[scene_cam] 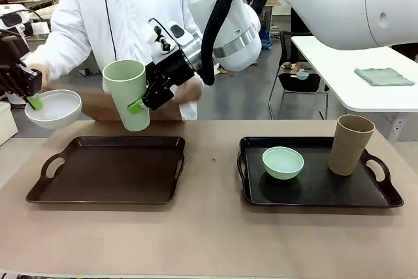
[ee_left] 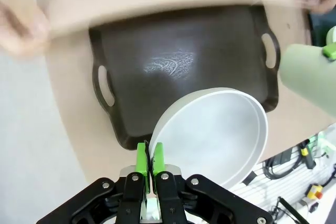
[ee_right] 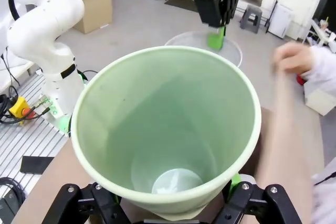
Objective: Set up a tray with a mat and arrange the tableware.
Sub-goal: Pick up the Picnic Bowl and Reusable plastic cup from the Handle tray in front of the human's position and hold them in the air, then place the Picnic Bowl and Reusable plastic cup back onto the Handle tray in front of the human's position.
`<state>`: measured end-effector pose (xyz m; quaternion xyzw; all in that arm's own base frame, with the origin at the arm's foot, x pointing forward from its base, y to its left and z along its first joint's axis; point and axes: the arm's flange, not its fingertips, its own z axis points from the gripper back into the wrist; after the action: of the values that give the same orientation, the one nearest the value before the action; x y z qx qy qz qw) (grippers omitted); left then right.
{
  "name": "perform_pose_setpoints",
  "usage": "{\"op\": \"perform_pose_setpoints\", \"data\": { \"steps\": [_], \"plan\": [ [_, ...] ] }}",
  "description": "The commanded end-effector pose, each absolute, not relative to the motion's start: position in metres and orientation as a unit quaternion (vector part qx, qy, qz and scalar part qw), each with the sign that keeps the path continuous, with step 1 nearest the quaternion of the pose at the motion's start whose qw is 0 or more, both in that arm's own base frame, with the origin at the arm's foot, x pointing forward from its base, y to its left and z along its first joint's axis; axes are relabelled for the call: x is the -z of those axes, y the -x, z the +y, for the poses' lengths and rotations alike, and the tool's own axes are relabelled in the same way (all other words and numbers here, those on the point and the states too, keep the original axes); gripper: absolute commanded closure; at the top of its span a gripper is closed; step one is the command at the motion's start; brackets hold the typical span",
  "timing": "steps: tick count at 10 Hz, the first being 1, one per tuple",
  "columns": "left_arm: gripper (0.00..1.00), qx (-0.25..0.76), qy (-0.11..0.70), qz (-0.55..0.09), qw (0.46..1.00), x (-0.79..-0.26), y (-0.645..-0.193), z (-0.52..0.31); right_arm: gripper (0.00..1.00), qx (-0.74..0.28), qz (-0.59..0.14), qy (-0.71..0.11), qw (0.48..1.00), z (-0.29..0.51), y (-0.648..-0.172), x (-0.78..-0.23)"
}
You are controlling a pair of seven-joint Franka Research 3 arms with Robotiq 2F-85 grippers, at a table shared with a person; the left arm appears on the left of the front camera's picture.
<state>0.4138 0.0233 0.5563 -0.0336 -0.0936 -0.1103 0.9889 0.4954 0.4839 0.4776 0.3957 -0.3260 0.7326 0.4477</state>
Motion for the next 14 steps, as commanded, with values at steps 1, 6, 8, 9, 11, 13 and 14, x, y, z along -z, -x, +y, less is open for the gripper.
{"op": "perform_pose_setpoints", "data": {
  "steps": [1,6,8,9,11,13,14],
  "plan": [
    [1.00,0.114,0.031,-0.095,0.988,-0.5526,-0.4183,0.0257,1.00,-0.734,-0.336,-0.391,0.442,0.4886,-0.4959,-0.4877],
    [1.00,0.114,0.031,-0.095,0.988,-0.5526,-0.4183,0.0257,1.00,-0.734,-0.336,-0.391,0.442,0.4886,-0.4959,-0.4877],
    [1.00,0.114,0.031,-0.095,0.988,-0.5526,-0.4183,0.0257,1.00,-0.734,-0.336,-0.391,0.442,0.4886,-0.4959,-0.4877],
    [1.00,0.114,0.031,-0.095,0.988,-0.5526,-0.4183,0.0257,1.00,-0.734,-0.336,-0.391,0.442,0.4886,-0.4959,-0.4877],
    [1.00,0.114,0.031,-0.095,0.988,-0.5526,-0.4183,0.0257,1.00,-0.734,-0.336,-0.391,0.442,0.4886,-0.4959,-0.4877],
    [1.00,0.114,0.031,-0.095,0.988,-0.5526,-0.4183,0.0257,1.00,-0.734,-0.336,-0.391,0.442,0.4886,-0.4959,-0.4877],
    [1.00,0.114,0.031,-0.095,0.988,-0.5526,-0.4183,0.0257,1.00,-0.734,-0.336,-0.391,0.442,0.4886,-0.4959,-0.4877]
  ]
}}
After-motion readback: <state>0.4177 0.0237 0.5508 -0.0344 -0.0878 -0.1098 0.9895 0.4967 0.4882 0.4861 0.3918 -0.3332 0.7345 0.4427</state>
